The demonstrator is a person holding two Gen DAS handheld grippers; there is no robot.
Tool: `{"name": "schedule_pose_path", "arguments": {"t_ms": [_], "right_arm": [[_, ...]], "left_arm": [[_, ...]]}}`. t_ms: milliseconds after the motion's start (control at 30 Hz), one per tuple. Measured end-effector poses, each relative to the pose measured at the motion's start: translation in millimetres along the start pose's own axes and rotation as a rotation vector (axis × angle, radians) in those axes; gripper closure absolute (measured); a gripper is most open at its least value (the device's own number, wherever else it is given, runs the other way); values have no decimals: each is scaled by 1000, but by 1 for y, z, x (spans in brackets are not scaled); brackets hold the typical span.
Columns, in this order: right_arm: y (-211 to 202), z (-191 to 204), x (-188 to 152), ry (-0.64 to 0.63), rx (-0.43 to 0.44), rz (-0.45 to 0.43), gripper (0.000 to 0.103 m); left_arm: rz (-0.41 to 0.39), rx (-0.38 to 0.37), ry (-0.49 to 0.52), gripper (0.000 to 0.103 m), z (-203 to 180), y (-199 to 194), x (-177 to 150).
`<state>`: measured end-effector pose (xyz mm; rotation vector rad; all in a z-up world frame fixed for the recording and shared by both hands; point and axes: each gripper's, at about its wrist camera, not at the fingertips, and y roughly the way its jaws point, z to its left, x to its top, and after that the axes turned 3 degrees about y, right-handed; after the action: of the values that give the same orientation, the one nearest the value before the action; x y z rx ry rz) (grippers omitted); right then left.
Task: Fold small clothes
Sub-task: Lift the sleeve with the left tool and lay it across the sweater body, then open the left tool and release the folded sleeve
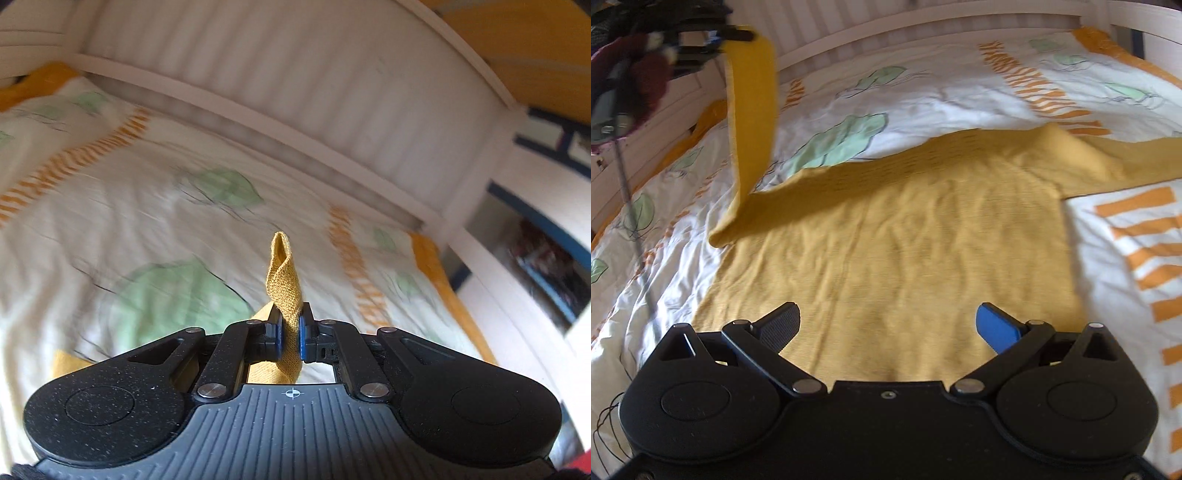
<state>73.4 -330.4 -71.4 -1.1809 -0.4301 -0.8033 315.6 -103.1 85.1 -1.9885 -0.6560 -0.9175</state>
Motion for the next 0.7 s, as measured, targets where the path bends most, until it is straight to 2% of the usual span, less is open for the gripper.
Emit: {"name": "schedule_pose_path", "arguments": {"t_ms": [100,233,400,467,533,700], "right_arm": [[-5,-11,-1,15,-13,-11,1],[-8,-23,-2,42,-19,-18,1],[-9,-32,-2,61,-24,-22,1],[-8,-33,-2,65,-25,-23,1],[-7,-33,-2,66,-27,-23,1],[-4,-33,2,77,-21,-20,1]], "left_arm": [[65,-24,7,96,-30,33,-29],[127,-13,35,95,-57,66,-67],[167,0,115,94,-77,78,-92],[178,-23,136,91,-85,74,-94],[178,-55,176,72,-93,72,-95],[136,-110,261,64,-112,51,-93]]}}
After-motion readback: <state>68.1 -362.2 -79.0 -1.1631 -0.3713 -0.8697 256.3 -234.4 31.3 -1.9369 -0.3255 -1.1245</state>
